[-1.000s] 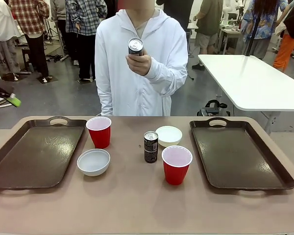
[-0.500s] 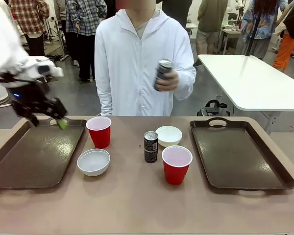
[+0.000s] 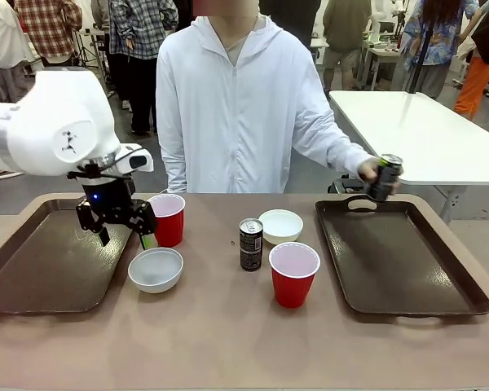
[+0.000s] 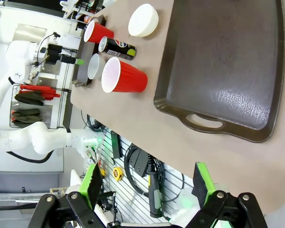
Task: Prepare tableware on both trays.
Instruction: Pick up a Picnic Bowl from the table and place it on a Handle tray.
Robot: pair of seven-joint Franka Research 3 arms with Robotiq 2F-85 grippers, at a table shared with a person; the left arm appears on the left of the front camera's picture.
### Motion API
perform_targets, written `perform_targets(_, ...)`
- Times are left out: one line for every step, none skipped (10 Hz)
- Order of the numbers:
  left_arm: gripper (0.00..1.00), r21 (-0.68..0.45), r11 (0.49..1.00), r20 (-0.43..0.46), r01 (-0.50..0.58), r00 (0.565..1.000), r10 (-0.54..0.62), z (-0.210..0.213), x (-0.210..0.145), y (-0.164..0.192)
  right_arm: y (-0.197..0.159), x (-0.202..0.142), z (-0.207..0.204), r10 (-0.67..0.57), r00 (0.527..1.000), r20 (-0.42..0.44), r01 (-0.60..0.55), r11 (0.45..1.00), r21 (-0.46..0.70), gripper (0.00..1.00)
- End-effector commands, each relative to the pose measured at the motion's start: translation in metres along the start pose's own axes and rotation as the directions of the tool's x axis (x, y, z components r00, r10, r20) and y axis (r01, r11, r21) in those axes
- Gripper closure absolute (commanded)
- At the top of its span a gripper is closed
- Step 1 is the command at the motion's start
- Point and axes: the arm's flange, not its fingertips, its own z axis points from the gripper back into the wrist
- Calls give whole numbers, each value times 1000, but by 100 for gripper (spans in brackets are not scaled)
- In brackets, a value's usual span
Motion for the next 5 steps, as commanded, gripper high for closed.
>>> perform_targets(0,25,999,24,-31,999,30,-13,6,-3,0,0,0,1,1000,-2,-1,1000,2,0)
perform_targets(0,-6,999,25,-33,999,33,-21,4,-3,0,0,0,1,1000,-2,-1,1000,2,0)
perform_targets(0,-37,999,-2,-3,1000,3,-26,0,-4,0,0,0,1,1000,-2,-1,1000,2,0)
perform_targets(0,-19,1000,-19,-11,1000,11,-28,-6,-8,0,0,0,1,1000,-2,-1,1000,2,0)
perform_targets(0,0,1000,-51,1,999,-1,-30,-11,-9,0,0,0,1,1000,-2,-1,1000,2,0)
